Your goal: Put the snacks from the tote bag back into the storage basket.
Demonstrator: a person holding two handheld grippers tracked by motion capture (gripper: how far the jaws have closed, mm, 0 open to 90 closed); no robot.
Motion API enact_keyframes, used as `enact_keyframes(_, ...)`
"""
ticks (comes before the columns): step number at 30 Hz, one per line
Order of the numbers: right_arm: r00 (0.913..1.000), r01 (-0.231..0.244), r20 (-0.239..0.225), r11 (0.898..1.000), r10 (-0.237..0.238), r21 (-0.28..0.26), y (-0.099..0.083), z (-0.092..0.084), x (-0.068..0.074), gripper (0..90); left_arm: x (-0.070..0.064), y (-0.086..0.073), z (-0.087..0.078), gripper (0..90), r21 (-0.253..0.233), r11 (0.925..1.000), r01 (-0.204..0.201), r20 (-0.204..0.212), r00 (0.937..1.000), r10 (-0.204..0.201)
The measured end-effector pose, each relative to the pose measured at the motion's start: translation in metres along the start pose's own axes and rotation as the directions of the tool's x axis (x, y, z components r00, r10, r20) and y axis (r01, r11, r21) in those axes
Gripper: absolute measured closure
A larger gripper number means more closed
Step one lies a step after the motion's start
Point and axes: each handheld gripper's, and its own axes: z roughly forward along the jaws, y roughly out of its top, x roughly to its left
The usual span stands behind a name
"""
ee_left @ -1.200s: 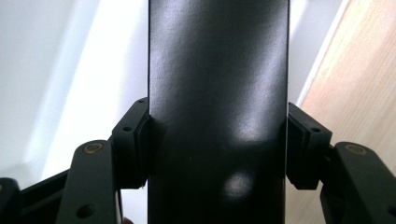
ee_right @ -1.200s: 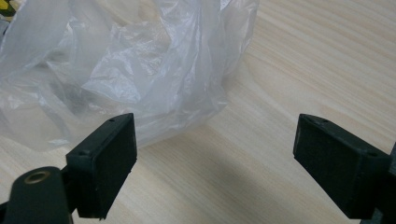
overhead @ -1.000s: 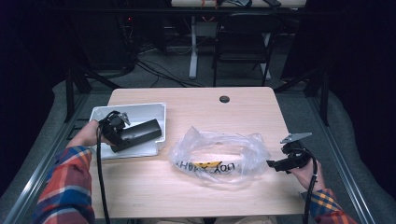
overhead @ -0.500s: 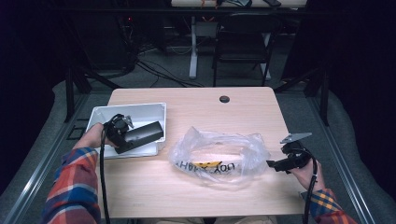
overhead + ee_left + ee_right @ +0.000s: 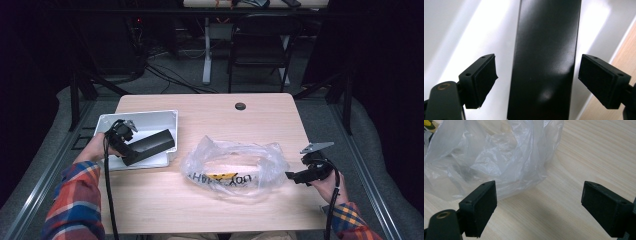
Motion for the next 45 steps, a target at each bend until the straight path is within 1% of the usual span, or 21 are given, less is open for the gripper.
enact_keyframes(3, 1.0, 0.002, -0.003, 1.0, -0.002, 0.001, 0.0, 0.0, 0.0, 12.6, 0.001, 0.002, -0.01, 15.7, -0.057, 0.9978, 0.034, -0.024, 0.9991, -0.036)
enact_keyframes(4, 1.0, 0.002, 0.0, 1.0, -0.002, -0.001, 0.0, 0.0, 0.0, 12.6, 0.002, 0.003, -0.013, 15.8, -0.081, 0.9949, 0.06, -0.013, 0.9981, -0.061)
enact_keyframes(6, 1.0, 0.002, 0.003, 1.0, -0.002, 0.0, 0.0, -0.001, 0.0, 12.6, 0.001, 0.007, -0.019, 18.6, -0.126, 0.9885, 0.084, -0.029, 0.9957, -0.088)
enact_keyframes(8, 1.0, 0.001, 0.001, 1.0, -0.001, -0.001, 0.0, -0.001, 0.0, 12.6, 0.001, 0.011, -0.023, 19.8, -0.161, 0.9806, 0.112, -0.02, 0.993, -0.116)
enact_keyframes(9, 1.0, 0.0, 0.001, 1.0, 0.0, -0.001, 0.0, -0.001, 0.0, 12.6, 0.001, 0.013, -0.024, 22.0, -0.164, 0.9784, 0.126, -0.039, 0.9903, -0.134)
enact_keyframes(11, 1.0, -0.003, 0.002, 1.0, 0.003, -0.004, 0.0, -0.001, -0.001, 12.6, 0.0, 0.017, -0.025, 21.0, -0.183, 0.9726, 0.143, -0.027, 0.9882, -0.151)
enact_keyframes(13, 1.0, -0.002, 0.002, 1.0, 0.002, -0.005, 0.0, -0.001, -0.001, 12.6, 0.0, 0.02, -0.025, 23.4, -0.186, 0.971, 0.151, -0.044, 0.9859, -0.161)
enact_keyframes(14, 1.0, 0.0, 0.0, 1.0, 0.0, -0.003, 0.0, -0.001, -0.001, 12.6, -0.001, 0.022, -0.024, 25.1, -0.196, 0.9688, 0.152, -0.034, 0.9863, -0.162)
enact_keyframes(15, 1.0, 0.0, 0.003, 1.0, 0.0, -0.004, 0.0, -0.001, -0.001, 12.7, -0.002, 0.024, -0.023, 28.7, -0.191, 0.9692, 0.155, -0.048, 0.9848, -0.167)
enact_keyframes(20, 1.0, 0.001, 0.005, 1.0, -0.001, 0.002, 0.0, 0.0, 0.0, 12.7, -0.005, 0.034, -0.015, 41.7, -0.185, 0.9679, 0.171, -0.064, 0.9807, -0.185)
enact_keyframes(25, 1.0, 0.004, 0.003, 1.0, -0.004, 0.004, 0.001, 0.001, 0.0, 12.8, -0.007, 0.047, -0.002, 55.9, -0.177, 0.9604, 0.215, -0.13, 0.9621, -0.24)
enact_keyframes(29, 1.0, 0.005, 0.0, 1.0, -0.005, 0.008, 0.001, 0.001, 0.0, 12.9, -0.008, 0.058, 0.01, 68.3, -0.153, 0.9572, 0.246, -0.15, 0.9516, -0.268)
enact_keyframes(30, 1.0, 0.005, -0.001, 1.0, -0.005, 0.008, 0.001, 0.001, 0.0, 12.9, -0.009, 0.061, 0.012, 69.8, -0.16, 0.9548, 0.25, -0.162, 0.9476, -0.275)
enact_keyframes(31, 1.0, 0.005, -0.001, 1.0, -0.005, 0.007, 0.001, 0.001, 0.0, 12.9, -0.009, 0.064, 0.015, 71.9, -0.166, 0.9519, 0.258, -0.153, 0.9468, -0.283)
enact_keyframes(32, 1.0, 0.005, -0.002, 1.0, -0.005, 0.007, 0.0, 0.001, 0.0, 12.9, -0.009, 0.067, 0.017, 72.7, -0.159, 0.9522, 0.261, -0.167, 0.9435, -0.286)
enact_keyframes(33, 1.0, 0.004, -0.003, 1.0, -0.004, 0.006, 0.0, 0.001, 0.0, 12.9, -0.009, 0.07, 0.02, 72.8, -0.16, 0.9497, 0.269, -0.184, 0.937, -0.297)
enact_keyframes(34, 1.0, 0.003, -0.003, 1.0, -0.003, 0.005, 0.0, 0.001, 0.0, 12.9, -0.009, 0.073, 0.023, 73.7, -0.155, 0.9492, 0.274, -0.183, 0.9363, -0.3)
enact_keyframes(36, 1.0, 0.004, -0.002, 1.0, -0.004, 0.007, 0.0, 0.001, 0.0, 13.0, -0.009, 0.078, 0.028, 74.1, -0.139, 0.9488, 0.284, -0.21, 0.9278, -0.308)
enact_keyframes(39, 1.0, 0.005, -0.003, 1.0, -0.005, 0.01, 0.0, 0.002, 0.0, 13.0, -0.009, 0.083, 0.036, 75.9, -0.138, 0.9433, 0.302, -0.201, 0.924, -0.325)
enact_keyframes(40, 1.0, 0.006, 0.0, 1.0, -0.006, 0.01, 0.0, 0.001, 0.0, 13.0, -0.008, 0.084, 0.037, 76.4, -0.131, 0.9436, 0.304, -0.196, 0.925, -0.325)
enact_keyframes(45, 1.0, 0.006, 0.001, 1.0, -0.006, 0.007, -0.001, 0.001, -0.001, 13.0, -0.01, 0.088, 0.044, 76.8, -0.085, 0.9523, 0.293, -0.141, 0.9426, -0.303)
